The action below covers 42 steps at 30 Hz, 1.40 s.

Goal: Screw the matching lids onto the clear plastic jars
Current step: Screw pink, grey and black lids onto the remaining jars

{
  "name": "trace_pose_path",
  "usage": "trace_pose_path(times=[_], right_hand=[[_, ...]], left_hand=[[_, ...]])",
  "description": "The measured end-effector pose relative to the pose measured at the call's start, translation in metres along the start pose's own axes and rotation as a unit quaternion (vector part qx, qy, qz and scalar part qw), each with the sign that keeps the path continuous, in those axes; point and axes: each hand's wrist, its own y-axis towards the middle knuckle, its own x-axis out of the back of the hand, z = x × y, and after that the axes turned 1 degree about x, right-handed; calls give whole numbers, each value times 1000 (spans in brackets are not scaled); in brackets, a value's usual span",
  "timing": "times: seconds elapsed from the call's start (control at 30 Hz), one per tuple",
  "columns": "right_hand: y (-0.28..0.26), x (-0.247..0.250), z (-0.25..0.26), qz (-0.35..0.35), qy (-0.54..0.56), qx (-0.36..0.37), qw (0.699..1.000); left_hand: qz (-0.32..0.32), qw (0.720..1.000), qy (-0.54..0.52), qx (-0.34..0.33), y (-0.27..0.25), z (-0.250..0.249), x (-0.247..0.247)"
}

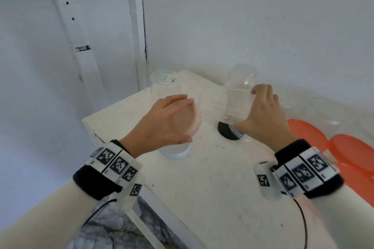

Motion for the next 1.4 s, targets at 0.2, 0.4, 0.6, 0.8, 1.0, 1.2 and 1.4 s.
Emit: trace_pose_path(times=[0.2, 0.4, 0.6, 0.8, 1.0, 1.2, 1.4], right_hand=[[-44, -12, -19, 16, 127, -91, 988], [-70, -19, -26, 39, 161, -143, 976], [-82, -27, -29, 63, 249, -213, 943], [-88, -28, -40, 70, 314, -224, 920], [-94, -22, -49, 126, 349, -184, 910], [-99, -25, -58, 141, 348, -178, 909], [-106, -19, -63, 113, 366, -187, 905]], left_hand=[[-21, 998, -45, -34, 14, -13, -10], [-40, 996, -58, -60, 25, -19, -13], [-57, 993, -72, -79, 44, -29, -15], [-36, 990, -72, -113, 56, -42, -25], [3, 990, -73, -120, 67, -54, -40], [64, 984, -47, -158, 79, -73, -55], [122, 973, -20, -194, 87, -89, -69]])
